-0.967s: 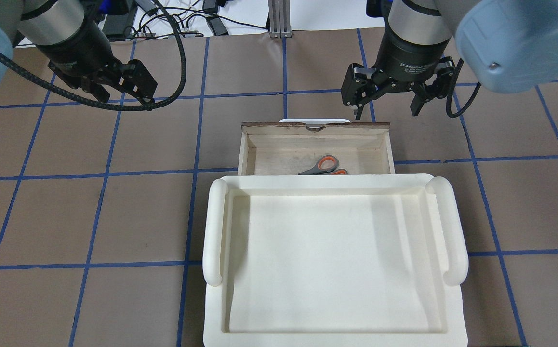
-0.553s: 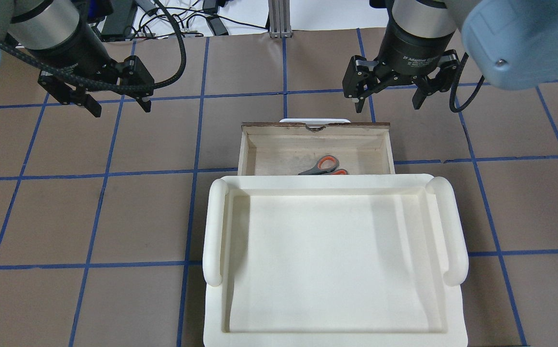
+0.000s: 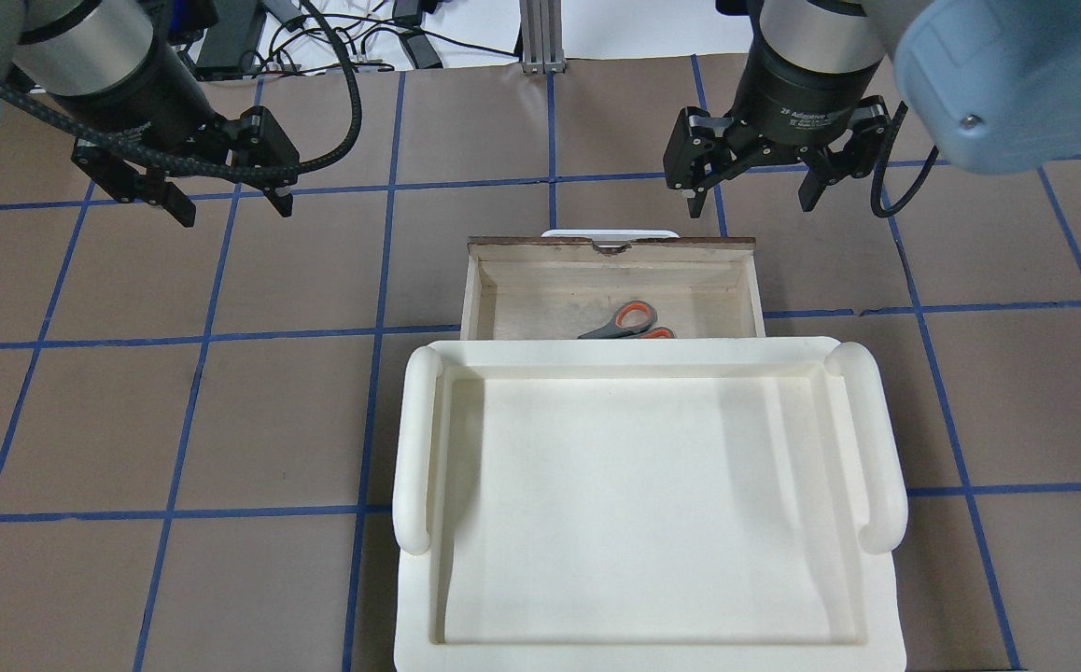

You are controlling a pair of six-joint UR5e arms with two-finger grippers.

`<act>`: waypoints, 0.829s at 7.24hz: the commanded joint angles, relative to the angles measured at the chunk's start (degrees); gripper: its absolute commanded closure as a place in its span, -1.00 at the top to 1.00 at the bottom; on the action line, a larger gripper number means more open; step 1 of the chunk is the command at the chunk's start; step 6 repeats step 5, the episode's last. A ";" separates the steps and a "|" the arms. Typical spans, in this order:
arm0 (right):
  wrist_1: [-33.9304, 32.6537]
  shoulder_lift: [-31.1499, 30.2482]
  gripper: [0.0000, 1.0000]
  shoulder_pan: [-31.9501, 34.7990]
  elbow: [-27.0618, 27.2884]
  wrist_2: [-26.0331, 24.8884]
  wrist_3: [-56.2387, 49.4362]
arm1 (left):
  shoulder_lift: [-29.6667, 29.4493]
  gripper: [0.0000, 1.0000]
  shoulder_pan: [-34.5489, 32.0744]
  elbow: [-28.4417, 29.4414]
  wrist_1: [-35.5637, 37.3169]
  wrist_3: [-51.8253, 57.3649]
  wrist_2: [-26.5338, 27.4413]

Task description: Place scissors in drawer with both arms

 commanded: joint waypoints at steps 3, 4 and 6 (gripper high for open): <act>0.00 0.09 1.00 0.00 0.08 0.04 0.00 | 0.30 0.79 -0.01 0.00 0.09 0.15 -0.09; 0.00 0.09 1.00 0.00 0.08 -0.05 0.00 | 0.39 0.79 -0.01 0.00 0.00 0.41 0.09; 0.00 0.09 1.00 0.00 0.08 0.04 0.00 | 0.48 0.79 -0.01 0.00 0.00 0.76 0.18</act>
